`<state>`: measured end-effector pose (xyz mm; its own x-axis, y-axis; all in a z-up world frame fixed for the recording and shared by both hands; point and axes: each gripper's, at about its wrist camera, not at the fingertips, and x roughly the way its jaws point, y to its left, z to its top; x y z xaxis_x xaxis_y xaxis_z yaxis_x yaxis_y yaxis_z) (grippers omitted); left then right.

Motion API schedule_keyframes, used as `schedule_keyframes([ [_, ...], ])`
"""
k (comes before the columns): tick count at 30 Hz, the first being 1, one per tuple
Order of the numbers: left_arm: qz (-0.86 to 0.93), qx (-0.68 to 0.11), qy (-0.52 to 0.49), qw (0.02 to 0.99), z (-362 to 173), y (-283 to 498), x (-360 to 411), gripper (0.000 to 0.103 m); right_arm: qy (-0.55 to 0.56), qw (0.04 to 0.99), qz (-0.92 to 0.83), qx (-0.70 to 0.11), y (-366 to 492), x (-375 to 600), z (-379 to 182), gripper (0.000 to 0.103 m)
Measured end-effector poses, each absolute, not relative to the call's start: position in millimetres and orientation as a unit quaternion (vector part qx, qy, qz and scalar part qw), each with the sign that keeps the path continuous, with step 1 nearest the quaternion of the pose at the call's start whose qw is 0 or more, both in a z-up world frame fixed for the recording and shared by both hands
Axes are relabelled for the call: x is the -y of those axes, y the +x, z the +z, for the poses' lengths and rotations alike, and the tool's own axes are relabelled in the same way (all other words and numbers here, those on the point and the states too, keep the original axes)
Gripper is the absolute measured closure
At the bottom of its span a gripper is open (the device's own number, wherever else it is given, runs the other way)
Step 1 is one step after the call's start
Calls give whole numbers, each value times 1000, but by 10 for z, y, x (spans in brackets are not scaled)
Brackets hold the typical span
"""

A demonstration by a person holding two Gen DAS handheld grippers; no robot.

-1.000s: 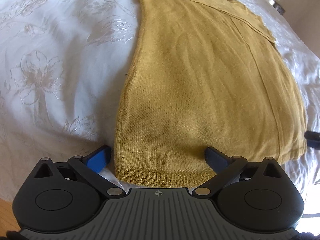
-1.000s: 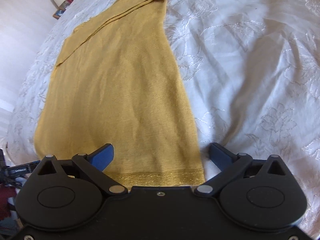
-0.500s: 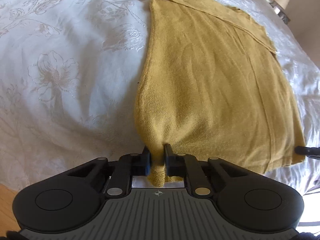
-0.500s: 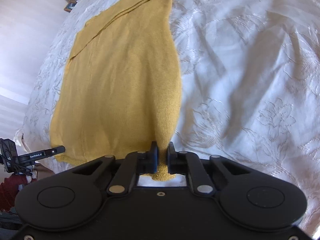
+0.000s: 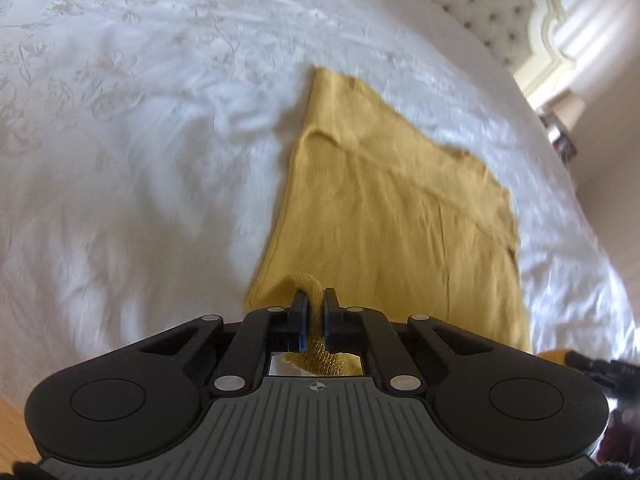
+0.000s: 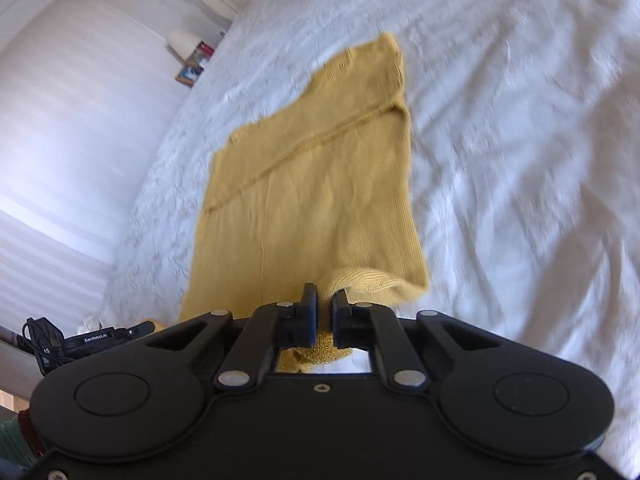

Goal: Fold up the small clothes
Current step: 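Close both grippers on the hem of the sweater, then lift the hem with both grippers and fold it toward the collar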

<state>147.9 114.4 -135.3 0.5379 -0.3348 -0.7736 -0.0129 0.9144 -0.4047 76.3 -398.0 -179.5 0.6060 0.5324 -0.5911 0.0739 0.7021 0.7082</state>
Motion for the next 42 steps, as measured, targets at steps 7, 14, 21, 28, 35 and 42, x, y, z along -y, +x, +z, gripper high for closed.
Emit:
schedule_keyframes([
  [7, -72, -437, -195, 875, -1248, 2036, -997, 96, 373, 822, 128, -410, 1413, 4018, -1880, 89],
  [14, -47, -421, -195, 885, -1272, 2592, -962, 96, 367, 829, 102, -410, 1956, 4098, -1908, 89],
  [21, -73, -436, -172, 880, -1270, 2879, -970, 95, 368, 832, 91, -406, 2081, 4015, -1875, 89],
  [28, -125, -479, -137, 858, -1441, 2744, -996, 36, 377, 824, 53, -420, 1976, 3908, -1968, 89],
  [35, -129, -511, -130, 840, -1671, 2654, -998, 35, 374, 818, 31, -435, 1901, 3846, -2009, 88],
  [42, -148, -517, -122, 834, -1702, 2707, -901, 45, 369, 820, 25, -437, 1927, 3827, -1980, 88],
])
